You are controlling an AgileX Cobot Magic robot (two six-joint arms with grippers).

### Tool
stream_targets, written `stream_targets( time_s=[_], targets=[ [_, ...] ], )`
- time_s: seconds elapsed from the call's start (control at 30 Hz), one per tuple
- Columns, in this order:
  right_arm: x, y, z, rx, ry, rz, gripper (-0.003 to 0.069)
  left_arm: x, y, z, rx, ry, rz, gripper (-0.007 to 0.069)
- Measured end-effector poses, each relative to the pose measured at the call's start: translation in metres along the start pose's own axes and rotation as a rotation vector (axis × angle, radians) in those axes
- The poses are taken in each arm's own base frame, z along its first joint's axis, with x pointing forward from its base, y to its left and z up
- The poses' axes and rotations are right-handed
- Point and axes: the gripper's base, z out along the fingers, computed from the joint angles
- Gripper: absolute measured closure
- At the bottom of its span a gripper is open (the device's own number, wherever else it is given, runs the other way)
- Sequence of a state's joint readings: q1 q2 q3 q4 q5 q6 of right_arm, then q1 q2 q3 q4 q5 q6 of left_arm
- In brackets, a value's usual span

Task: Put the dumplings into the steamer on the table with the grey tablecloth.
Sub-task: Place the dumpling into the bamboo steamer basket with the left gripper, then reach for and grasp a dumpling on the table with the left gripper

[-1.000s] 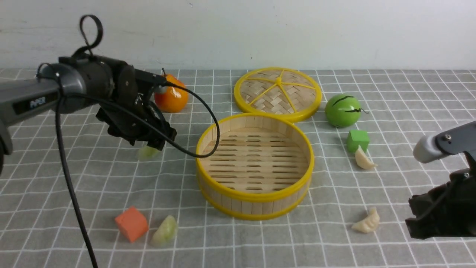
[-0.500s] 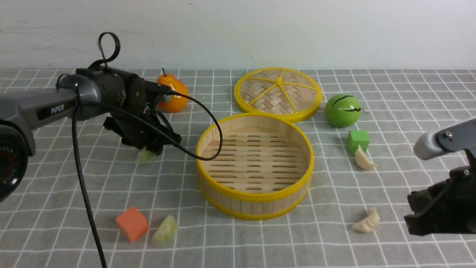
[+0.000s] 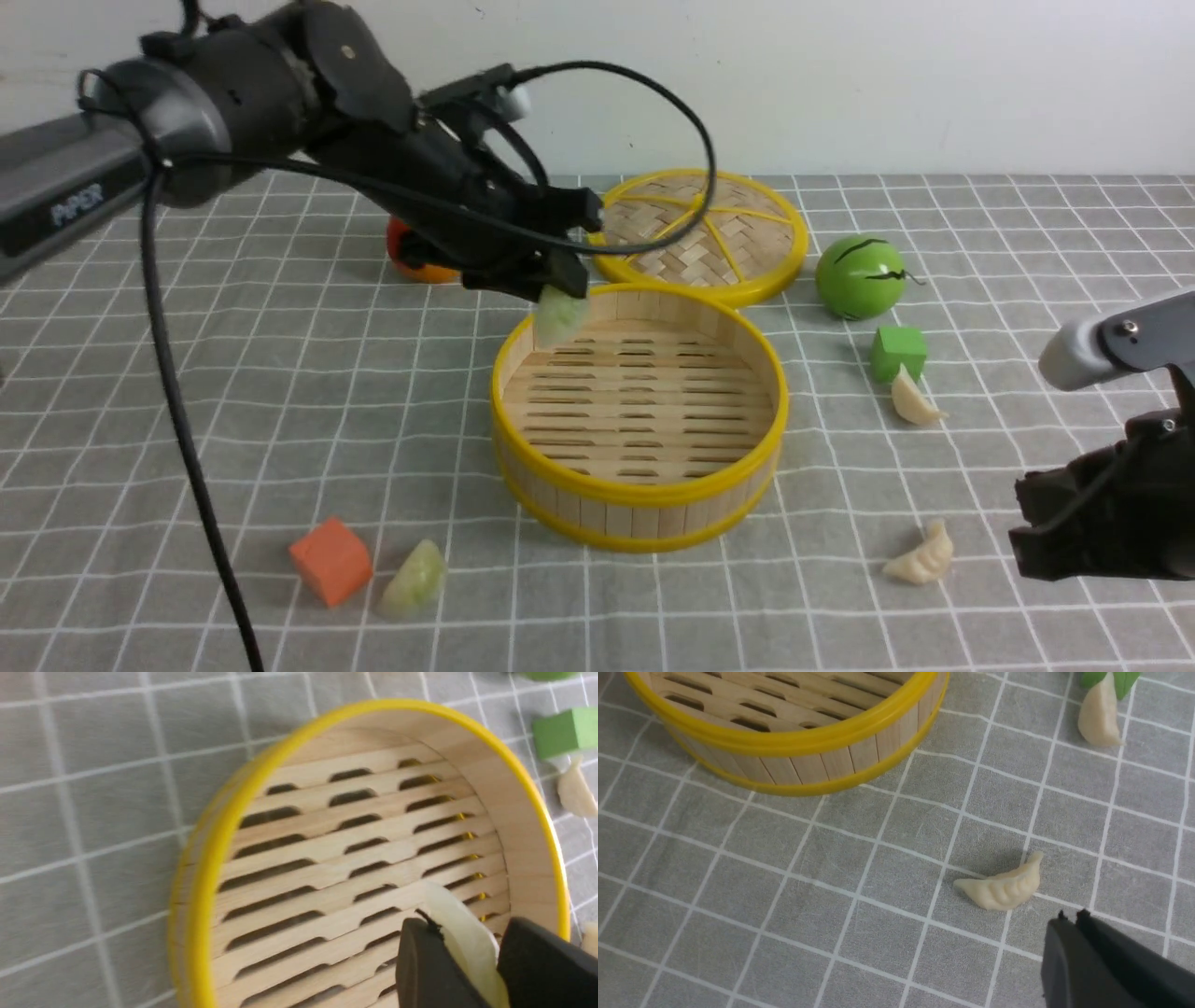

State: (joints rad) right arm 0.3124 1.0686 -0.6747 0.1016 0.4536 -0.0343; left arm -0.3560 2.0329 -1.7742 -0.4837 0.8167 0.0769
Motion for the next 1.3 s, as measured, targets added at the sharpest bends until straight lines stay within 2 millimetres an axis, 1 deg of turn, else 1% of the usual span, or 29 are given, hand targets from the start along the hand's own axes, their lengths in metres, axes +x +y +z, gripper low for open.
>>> stream_targets(
  time_s=[0.03, 0.07, 0.1, 0.13, 0.2, 0.23, 0.3, 0.33, 0.37, 0.47, 0.53, 0.57, 0.63, 0.67, 0.7, 0.77, 0.8, 0.83, 0.9, 0.97, 1.0, 1.1, 1.13, 1.17, 1.2, 1.27, 1.3],
  targets=[
    [0.0, 0.0, 0.0, -0.001, 0.0, 0.002, 0.0641, 0.0, -0.001, 0.002, -0.002, -0.004, 0.002, 0.043],
    [0.0, 0.001, 0.0, -0.008, 0.0, 0.017, 0.0639, 0.005, -0.002, 0.023, -0.027, -0.003, 0.018, 0.043],
    [0.0, 0.001, 0.0, -0.009, 0.0, 0.019, 0.0639, 0.006, -0.002, 0.025, -0.031, -0.004, 0.019, 0.043],
    [0.0, 0.002, 0.0, -0.018, -0.001, 0.036, 0.0639, 0.008, 0.002, 0.04, -0.056, -0.017, 0.014, 0.043],
    [0.0, 0.002, 0.0, -0.026, -0.001, 0.054, 0.0637, 0.008, 0.008, 0.053, -0.079, -0.04, 0.001, 0.043],
    [0.0, 0.003, 0.0, -0.035, -0.001, 0.072, 0.0636, 0.01, 0.015, 0.066, -0.097, -0.061, -0.011, 0.043],
    [0.0, 0.003, 0.0, -0.038, -0.001, 0.078, 0.0636, 0.01, 0.019, 0.074, -0.106, -0.078, -0.017, 0.0408],
    [0.0, 0.004, 0.0, -0.039, -0.001, 0.079, 0.0635, 0.01, 0.019, 0.074, -0.106, -0.082, -0.018, 0.0403],
    [0.0, 0.004, 0.0, -0.04, -0.001, 0.083, 0.0631, 0.01, 0.021, 0.077, -0.107, -0.09, -0.026, 0.0337],
    [0.0, 0.004, 0.0, -0.04, -0.001, 0.083, 0.0627, 0.012, 0.02, 0.077, -0.1, -0.073, -0.048, 0.02],
    [0.0, 0.004, 0.0, -0.04, -0.003, 0.083, 0.0627, 0.013, 0.019, 0.074, -0.099, -0.045, -0.051, 0.0115],
    [0.0, 0.004, 0.0, -0.04, -0.002, 0.083, 0.0627, 0.014, 0.018, 0.071, -0.099, -0.025, -0.055, 0.0099],
    [0.0, 0.004, 0.0, -0.04, -0.002, 0.082, 0.0627, 0.015, 0.015, 0.056, -0.105, 0.028, -0.06, 0.0071],
    [0.0, 0.004, 0.0, -0.04, -0.002, 0.083, 0.0627, 0.017, 0.013, 0.047, -0.111, 0.065, -0.063, 0.0069],
    [0.0, 0.004, 0.0, -0.04, -0.001, 0.082, 0.0626, 0.017, 0.01, 0.033, -0.123, 0.096, -0.052, 0.0069],
    [0.0, 0.004, 0.0, -0.041, 0.0, 0.082, 0.0624, 0.019, 0.005, 0.002, -0.163, 0.151, -0.016, 0.0088],
    [0.0, 0.004, 0.0, -0.041, 0.001, 0.082, 0.0622, 0.021, 0.004, -0.009, -0.182, 0.172, -0.003, 0.01],
    [0.0, 0.004, 0.0, -0.041, 0.001, 0.082, 0.062, 0.025, 0.002, -0.021, -0.206, 0.195, 0.009, 0.0118],
    [0.0, 0.004, 0.0, -0.041, 0.003, 0.082, 0.0618, 0.037, 0.002, -0.04, -0.244, 0.227, 0.014, 0.0153],
    [0.0, 0.004, 0.0, -0.042, 0.003, 0.083, 0.0618, 0.05, 0.005, -0.045, -0.26, 0.254, 0.006, 0.0176],
    [0.0, 0.004, 0.0, -0.044, 0.003, 0.088, 0.0618, 0.067, 0.01, -0.047, -0.275, 0.287, -0.004, 0.019],
    [0.0, 0.005, 0.0, -0.053, 0.006, 0.105, 0.0618, 0.107, 0.029, -0.034, -0.304, 0.307, -0.018, 0.0204],
    [0.0, 0.005, 0.0, -0.056, 0.006, 0.111, 0.0618, 0.117, 0.035, -0.028, -0.311, 0.302, -0.019, 0.0207],
    [0.0, 0.005, 0.0, -0.058, 0.006, 0.115, 0.0618, 0.125, 0.04, -0.023, -0.316, 0.298, -0.011, 0.0208],
    [0.0, 0.005, 0.0, -0.058, 0.006, 0.115, 0.0618, 0.124, 0.04, -0.022, -0.315, 0.29, -0.008, 0.0208],
    [0.0, 0.005, 0.0, -0.058, 0.006, 0.115, 0.0618, 0.138, 0.048, -0.012, -0.316, 0.3, 0.031, 0.0209],
    [0.0, 0.005, 0.0, -0.058, 0.006, 0.115, 0.0618, 0.139, 0.049, -0.01, -0.312, 0.3, 0.044, 0.021]
  ],
)
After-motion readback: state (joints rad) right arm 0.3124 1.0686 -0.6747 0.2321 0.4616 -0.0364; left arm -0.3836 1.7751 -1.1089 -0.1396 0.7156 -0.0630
